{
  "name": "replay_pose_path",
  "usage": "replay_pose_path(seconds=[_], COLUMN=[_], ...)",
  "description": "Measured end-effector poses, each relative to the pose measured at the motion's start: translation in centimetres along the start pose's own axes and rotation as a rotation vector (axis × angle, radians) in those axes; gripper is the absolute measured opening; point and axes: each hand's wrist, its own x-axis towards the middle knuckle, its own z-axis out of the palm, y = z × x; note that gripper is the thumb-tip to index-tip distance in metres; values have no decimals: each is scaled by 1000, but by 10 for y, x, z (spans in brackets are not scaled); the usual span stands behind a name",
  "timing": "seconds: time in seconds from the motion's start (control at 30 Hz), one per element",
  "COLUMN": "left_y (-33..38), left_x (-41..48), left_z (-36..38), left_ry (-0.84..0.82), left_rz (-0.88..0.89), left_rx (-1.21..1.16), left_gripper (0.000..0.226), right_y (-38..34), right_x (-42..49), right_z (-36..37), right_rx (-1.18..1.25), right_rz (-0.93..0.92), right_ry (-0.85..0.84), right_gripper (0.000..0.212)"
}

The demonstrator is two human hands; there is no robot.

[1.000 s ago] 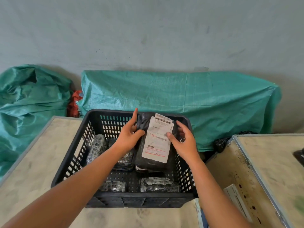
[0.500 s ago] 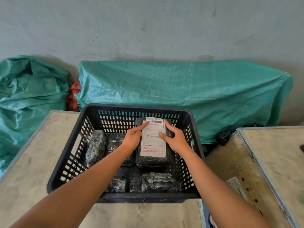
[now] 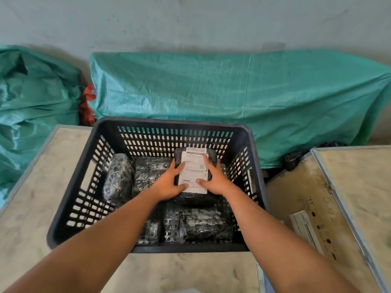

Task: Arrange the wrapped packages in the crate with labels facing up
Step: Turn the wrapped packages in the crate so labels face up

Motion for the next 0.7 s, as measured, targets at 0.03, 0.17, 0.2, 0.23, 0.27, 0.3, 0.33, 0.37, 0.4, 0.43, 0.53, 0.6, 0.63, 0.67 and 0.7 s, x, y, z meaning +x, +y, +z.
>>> replay_pose_path(seconds=[0.03, 0.17, 0.2, 0.23, 0.27, 0.3, 0.33, 0.37, 0.4, 0.43, 0.53, 0.6, 0.63, 0.67, 0.7], left_y=[-3, -3, -1, 1, 3, 5, 7, 10, 12, 14, 18, 22, 24, 26, 29], left_x=[-1, 1, 1, 1, 0, -1, -1, -1, -1, -1, -2, -2, -3, -5, -5], left_z=[1, -3, -3, -3, -1, 0, 2, 2, 3, 3, 5, 7, 6, 4, 1], left_ry=[-12, -16, -29, -48, -68, -83, -91, -93, -93, -96, -72, -11, 12, 22, 24], left_rz=[-2, -37, -47, -56, -62, -62, -62, -69, -79, -92, -141, -149, -137, -114, -92], left_rx=[46, 123, 147, 179, 211, 239, 253, 256, 252, 249, 237, 217, 201, 191, 192], left_gripper=[92, 95, 99, 104, 109, 111, 111, 110, 110, 109, 108, 107, 106, 104, 100], right_y=[2, 5, 5, 6, 6, 7, 7, 6, 5, 4, 0, -2, -4, -5, -6], right_x=[1, 5, 4, 4, 3, 3, 2, 2, 2, 2, -2, -7, -10, -12, -14], right_z=[1, -1, -2, -1, -1, 1, 2, 3, 4, 4, 4, 5, 5, 5, 3], right_rx=[-1, 37, 44, 53, 64, 74, 73, 55, 25, -2, -16, 9, 12, -2, -30], right_rz=[22, 23, 20, 16, 8, -2, -10, -12, -9, -2, -3, -12, -11, -6, -3], right_ry=[-19, -40, -45, -44, -38, -27, -17, -13, -14, -17, 12, 58, 72, 72, 58], right_gripper=[105, 104, 104, 104, 104, 103, 102, 101, 100, 99, 96, 93, 93, 92, 92])
